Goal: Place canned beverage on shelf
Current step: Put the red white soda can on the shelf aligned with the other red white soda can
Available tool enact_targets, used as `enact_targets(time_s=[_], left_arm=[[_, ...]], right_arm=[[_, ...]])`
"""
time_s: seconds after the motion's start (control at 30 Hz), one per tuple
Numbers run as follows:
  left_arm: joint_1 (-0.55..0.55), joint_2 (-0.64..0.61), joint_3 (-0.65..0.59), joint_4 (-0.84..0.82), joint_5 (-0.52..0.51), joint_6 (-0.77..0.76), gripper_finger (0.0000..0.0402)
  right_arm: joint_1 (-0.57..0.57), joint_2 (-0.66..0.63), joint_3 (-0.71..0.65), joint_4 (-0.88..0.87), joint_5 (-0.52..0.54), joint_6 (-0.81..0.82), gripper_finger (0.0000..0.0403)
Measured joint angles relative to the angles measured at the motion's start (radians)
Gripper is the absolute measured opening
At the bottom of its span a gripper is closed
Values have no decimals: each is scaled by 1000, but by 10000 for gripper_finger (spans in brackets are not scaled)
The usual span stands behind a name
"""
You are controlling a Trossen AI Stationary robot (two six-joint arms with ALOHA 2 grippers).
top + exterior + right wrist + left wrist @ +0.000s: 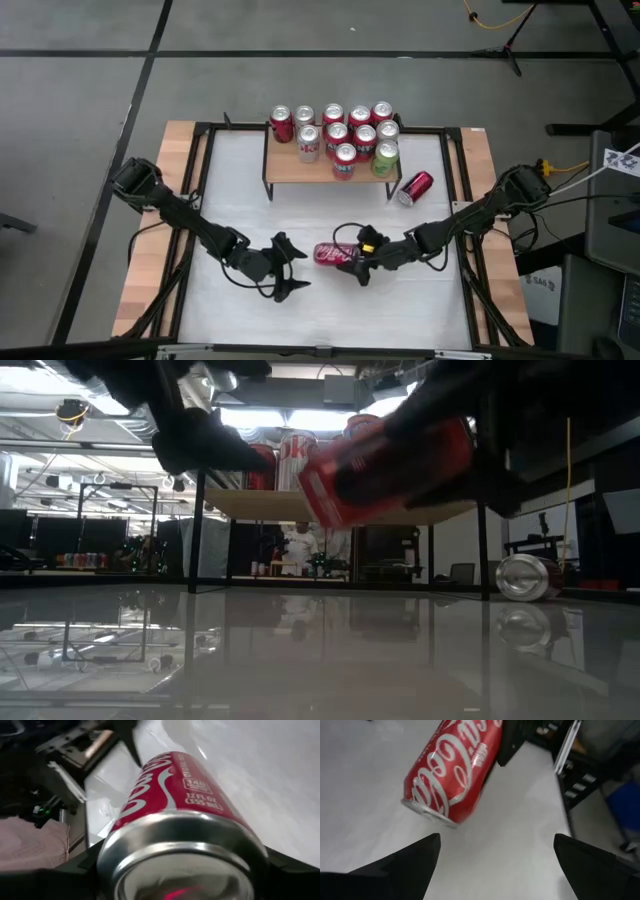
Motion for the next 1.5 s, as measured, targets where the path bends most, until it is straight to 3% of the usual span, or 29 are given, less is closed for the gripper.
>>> enact_targets(time_s=[0.37, 0.67, 0.9, 1.27, 1.5], left_arm=[[0, -247, 0, -59, 2, -217, 385], [0, -415, 0, -90, -73, -356, 385], [5, -436, 0, -12, -139, -362, 385], [35, -433, -1, 70, -139, -348, 385], [35, -433, -1, 133, -120, -216, 385]], right_arm=[[0, 0, 0, 199, 47, -423, 293], [0, 0, -1, 452, 66, -724, 294], [0, 0, 0, 650, 67, -947, 295], [0, 0, 93, 618, 82, -1243, 295], [-24, 0, 119, 611, 78, -1278, 295]])
